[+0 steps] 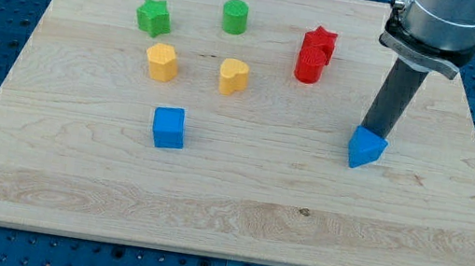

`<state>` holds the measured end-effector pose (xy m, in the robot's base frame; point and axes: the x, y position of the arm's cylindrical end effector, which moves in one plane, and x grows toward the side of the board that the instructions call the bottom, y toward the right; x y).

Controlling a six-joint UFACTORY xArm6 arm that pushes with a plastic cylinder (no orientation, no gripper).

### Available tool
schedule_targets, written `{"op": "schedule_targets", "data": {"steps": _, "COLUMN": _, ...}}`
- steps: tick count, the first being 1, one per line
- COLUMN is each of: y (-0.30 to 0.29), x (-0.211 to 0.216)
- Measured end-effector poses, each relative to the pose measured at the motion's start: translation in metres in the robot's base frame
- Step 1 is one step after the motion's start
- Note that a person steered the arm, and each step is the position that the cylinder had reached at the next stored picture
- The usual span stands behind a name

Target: Point your arm at the left side of the blue cube

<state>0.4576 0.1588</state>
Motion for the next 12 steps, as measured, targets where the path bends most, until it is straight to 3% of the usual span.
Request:
{"op": "schedule_targets", "data": {"steps": 4, "y": 0.0, "x": 0.039}}
{"op": "schedule_targets", "data": {"steps": 10, "y": -0.009, "x": 0.055}}
{"op": "schedule_targets", "data": {"steps": 12, "y": -0.01, "x": 0.019}}
